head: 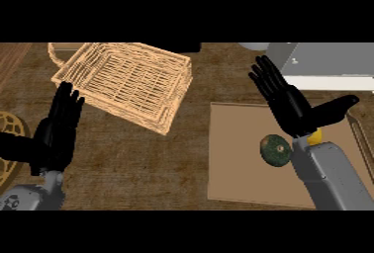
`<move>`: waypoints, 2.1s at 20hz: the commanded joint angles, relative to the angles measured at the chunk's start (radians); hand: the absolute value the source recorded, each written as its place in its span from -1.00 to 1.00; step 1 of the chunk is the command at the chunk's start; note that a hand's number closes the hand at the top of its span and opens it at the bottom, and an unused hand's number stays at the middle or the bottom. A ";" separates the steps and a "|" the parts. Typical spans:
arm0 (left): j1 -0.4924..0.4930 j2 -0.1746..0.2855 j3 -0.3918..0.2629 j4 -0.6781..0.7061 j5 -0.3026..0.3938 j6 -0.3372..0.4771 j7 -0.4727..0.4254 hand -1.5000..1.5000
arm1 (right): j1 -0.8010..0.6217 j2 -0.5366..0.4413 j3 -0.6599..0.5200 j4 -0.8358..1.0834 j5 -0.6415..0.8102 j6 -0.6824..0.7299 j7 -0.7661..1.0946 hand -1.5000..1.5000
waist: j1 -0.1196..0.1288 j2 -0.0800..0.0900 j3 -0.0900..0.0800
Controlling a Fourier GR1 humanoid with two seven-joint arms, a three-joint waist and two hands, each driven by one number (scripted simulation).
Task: Pick the squash from the tray and place it in the tiered shelf
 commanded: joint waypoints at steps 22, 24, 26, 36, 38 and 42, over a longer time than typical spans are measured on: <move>0.050 0.045 0.008 -0.018 -0.141 -0.021 0.030 0.00 | 0.067 -0.518 -0.066 -0.291 0.059 0.480 0.151 -1.00 | -0.021 -0.018 -0.039; 0.105 0.057 -0.004 -0.081 -0.146 -0.024 0.034 0.00 | 0.073 -0.579 -0.073 -0.347 0.103 0.494 0.174 -1.00 | -0.008 -0.022 -0.038; 0.039 0.053 0.028 -0.027 -0.123 -0.035 0.044 0.00 | 0.022 -0.568 0.012 -0.455 0.243 0.418 0.247 -1.00 | -0.013 -0.019 -0.040; 0.007 0.032 0.044 0.010 -0.145 -0.046 0.045 0.00 | 0.028 -0.540 0.218 -0.731 0.518 0.362 0.678 -1.00 | -0.009 -0.011 -0.038; 0.011 0.033 0.043 -0.025 -0.159 -0.047 0.083 0.00 | 0.018 -0.495 0.249 -0.686 0.599 0.380 0.669 -1.00 | 0.003 -0.009 -0.037; 0.042 0.023 0.035 -0.038 -0.178 -0.061 0.056 0.00 | 0.016 -0.470 0.336 -0.664 0.781 0.376 0.710 -1.00 | 0.006 -0.009 -0.037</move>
